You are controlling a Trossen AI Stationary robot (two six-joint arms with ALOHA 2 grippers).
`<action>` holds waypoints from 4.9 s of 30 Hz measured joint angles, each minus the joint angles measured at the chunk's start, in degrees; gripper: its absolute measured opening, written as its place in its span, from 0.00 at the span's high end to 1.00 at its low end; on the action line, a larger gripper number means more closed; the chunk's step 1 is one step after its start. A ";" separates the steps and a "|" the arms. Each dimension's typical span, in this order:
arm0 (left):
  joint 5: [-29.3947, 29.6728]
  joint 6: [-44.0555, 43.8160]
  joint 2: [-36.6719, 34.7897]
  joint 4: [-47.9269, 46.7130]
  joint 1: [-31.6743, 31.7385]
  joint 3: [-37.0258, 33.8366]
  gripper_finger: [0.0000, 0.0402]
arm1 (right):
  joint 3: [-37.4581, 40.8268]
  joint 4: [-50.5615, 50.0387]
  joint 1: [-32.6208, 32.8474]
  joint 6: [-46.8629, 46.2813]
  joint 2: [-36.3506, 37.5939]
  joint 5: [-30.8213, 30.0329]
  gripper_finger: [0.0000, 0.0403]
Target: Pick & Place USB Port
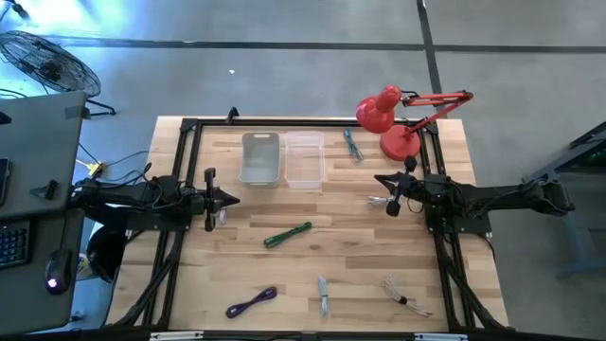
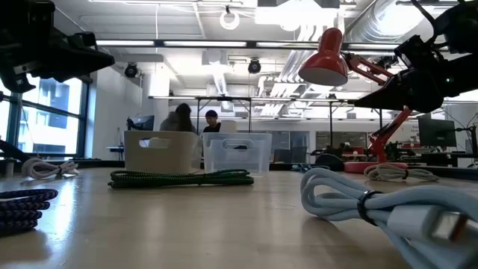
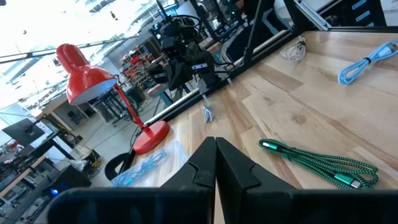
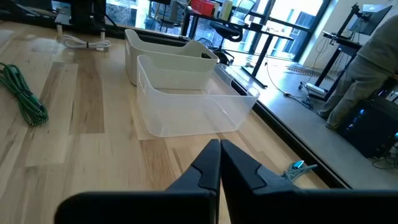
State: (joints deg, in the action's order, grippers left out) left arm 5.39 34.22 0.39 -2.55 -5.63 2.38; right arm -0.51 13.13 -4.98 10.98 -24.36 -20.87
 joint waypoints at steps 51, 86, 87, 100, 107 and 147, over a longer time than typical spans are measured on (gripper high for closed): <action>0.00 0.00 0.02 -0.01 -0.02 0.01 1.00 | 0.01 0.02 -0.01 0.00 0.00 -0.01 0.99; 0.00 0.00 0.00 -0.01 -0.01 0.00 1.00 | -0.02 1.82 0.01 -19.67 0.00 6.86 0.99; 0.00 0.00 0.00 -0.02 -0.01 0.00 1.00 | -0.11 1.81 0.01 -18.69 0.01 7.23 0.99; 0.00 -0.01 0.00 0.00 -0.02 0.00 1.00 | -16.26 -19.24 0.03 -10.64 -0.04 9.87 0.99; 0.00 0.00 0.01 0.00 0.00 0.01 1.00 | -27.34 -22.00 0.03 -10.08 -1.03 5.07 0.99; 0.33 0.90 0.02 3.50 0.00 -0.13 1.00 | -56.43 -79.25 3.41 -18.57 -32.02 5.67 0.92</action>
State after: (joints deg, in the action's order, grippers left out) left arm 5.72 35.12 0.40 0.96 -5.63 2.24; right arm -56.93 -66.12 -1.57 -7.59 -56.38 -15.20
